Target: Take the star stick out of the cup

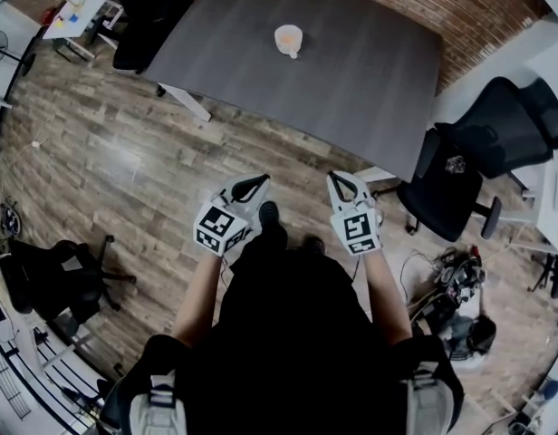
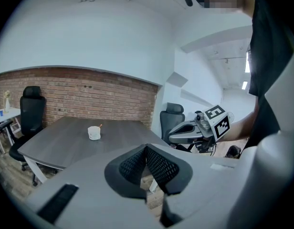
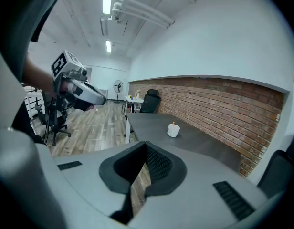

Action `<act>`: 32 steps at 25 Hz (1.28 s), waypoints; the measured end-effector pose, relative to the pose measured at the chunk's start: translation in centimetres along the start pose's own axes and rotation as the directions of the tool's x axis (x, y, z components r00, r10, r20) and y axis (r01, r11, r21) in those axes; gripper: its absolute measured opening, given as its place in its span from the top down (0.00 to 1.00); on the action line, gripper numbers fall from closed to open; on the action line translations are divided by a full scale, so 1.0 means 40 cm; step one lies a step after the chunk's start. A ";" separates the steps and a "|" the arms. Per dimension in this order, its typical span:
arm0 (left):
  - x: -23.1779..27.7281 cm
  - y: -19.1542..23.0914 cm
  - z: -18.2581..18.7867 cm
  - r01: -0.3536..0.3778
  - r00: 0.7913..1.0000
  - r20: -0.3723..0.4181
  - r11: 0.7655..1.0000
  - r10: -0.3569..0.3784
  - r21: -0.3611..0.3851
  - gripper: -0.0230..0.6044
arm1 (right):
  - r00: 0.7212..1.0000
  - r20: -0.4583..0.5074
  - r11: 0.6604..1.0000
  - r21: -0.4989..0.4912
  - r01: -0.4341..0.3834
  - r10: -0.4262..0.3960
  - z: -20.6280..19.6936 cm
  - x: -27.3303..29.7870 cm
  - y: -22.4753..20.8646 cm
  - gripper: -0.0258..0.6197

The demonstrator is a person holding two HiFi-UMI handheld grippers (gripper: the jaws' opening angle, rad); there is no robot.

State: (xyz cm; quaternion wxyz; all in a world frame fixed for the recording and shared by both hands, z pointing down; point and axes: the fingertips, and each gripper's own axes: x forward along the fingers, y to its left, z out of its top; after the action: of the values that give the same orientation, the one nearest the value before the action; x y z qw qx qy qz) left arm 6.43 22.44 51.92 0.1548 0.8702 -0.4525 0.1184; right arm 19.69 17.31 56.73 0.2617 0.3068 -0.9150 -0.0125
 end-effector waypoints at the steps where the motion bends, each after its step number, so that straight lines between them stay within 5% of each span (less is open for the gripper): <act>1: 0.001 0.010 0.002 0.004 1.000 0.001 1.000 -0.004 0.001 0.96 | 1.000 -0.002 1.000 -0.003 0.001 -0.001 0.005 0.008 -0.001 0.96; 32: 0.005 0.279 0.032 0.110 0.994 0.011 0.993 -0.111 0.050 0.96 | 0.989 -0.037 0.989 0.037 0.144 -0.143 0.110 0.203 -0.013 0.96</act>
State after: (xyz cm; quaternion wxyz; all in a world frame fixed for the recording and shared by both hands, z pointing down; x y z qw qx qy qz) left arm -2.55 15.74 52.61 0.1364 0.8983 -0.4015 0.1149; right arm 12.37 11.67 56.64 0.2696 0.3769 -0.8861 -0.0081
